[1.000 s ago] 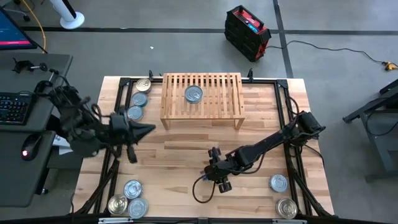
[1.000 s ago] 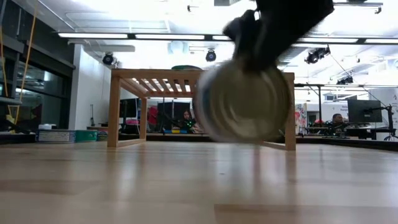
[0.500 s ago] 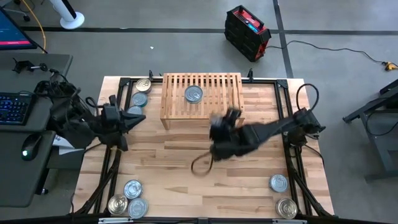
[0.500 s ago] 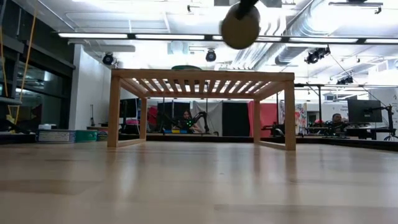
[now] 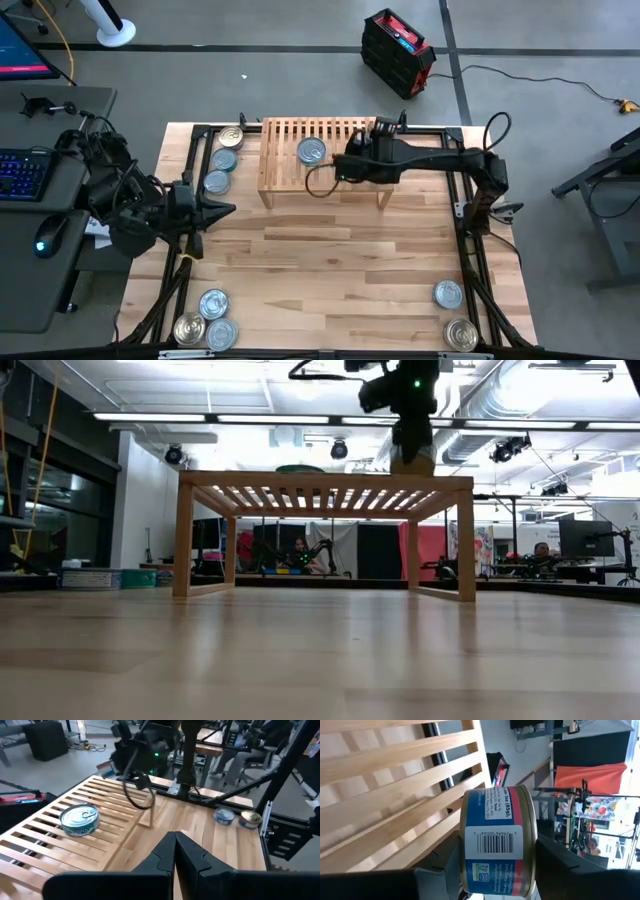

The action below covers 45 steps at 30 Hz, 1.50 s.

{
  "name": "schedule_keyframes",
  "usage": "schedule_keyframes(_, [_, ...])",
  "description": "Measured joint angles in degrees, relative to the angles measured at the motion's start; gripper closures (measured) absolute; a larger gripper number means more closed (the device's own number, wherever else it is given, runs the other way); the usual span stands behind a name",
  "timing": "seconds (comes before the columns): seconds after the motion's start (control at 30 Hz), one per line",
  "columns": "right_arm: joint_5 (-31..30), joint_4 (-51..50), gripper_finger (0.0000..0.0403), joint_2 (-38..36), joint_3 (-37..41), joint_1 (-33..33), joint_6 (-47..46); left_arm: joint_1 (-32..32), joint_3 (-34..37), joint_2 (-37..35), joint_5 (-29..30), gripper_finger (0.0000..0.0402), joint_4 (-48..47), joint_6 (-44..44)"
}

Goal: Stack canned seafood by type on shelf
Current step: Put the pink tuna can on the shelf, then put the blue tuna can on the shelf

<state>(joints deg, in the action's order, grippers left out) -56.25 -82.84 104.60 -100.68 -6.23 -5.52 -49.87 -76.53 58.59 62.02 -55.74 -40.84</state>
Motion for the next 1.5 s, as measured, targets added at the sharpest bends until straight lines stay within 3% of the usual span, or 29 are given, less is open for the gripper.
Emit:
schedule_keyframes(0.37, [8.40, 2.50, 0.0237, -0.03, 0.30, -2.50, 4.17, -0.04, -0.02, 0.00, 0.07, 0.0401, 3.43, 0.13])
schedule_keyframes(0.57, [10.50, 2.39, 0.0159, -0.03, 0.30, -3.21, 4.48, -0.03, -0.02, 0.00, 0.09, 0.0401, 3.51, -2.15])
schedule_keyframes(0.67, [15.81, 2.39, 0.0142, -0.03, 0.30, -3.14, 4.47, -0.04, -0.02, 0.00, 0.09, 0.0401, 3.54, -3.05])
schedule_keyframes(0.9, [18.84, 2.28, 0.0137, -0.03, 0.08, -2.39, 4.27, -0.04, -0.02, 0.00, 0.11, 0.0401, 6.55, -1.24])
schedule_keyframes(1.07, [21.47, 1.19, 0.0136, -0.29, -4.50, -0.67, 3.95, -0.04, -0.02, 0.00, 0.11, 0.0401, 8.47, 1.01])
schedule_keyframes(1.27, [31.55, 0.37, 0.0158, -6.53, -7.20, 2.81, -4.96, 0.17, -0.02, 0.00, 0.12, 0.0401, 11.26, 3.89])
schedule_keyframes(1.5, [42.78, 3.83, 0.0242, -18.55, 7.51, 16.04, -26.62, 1.70, -0.02, 0.00, 0.13, 0.0401, 11.47, 6.16])
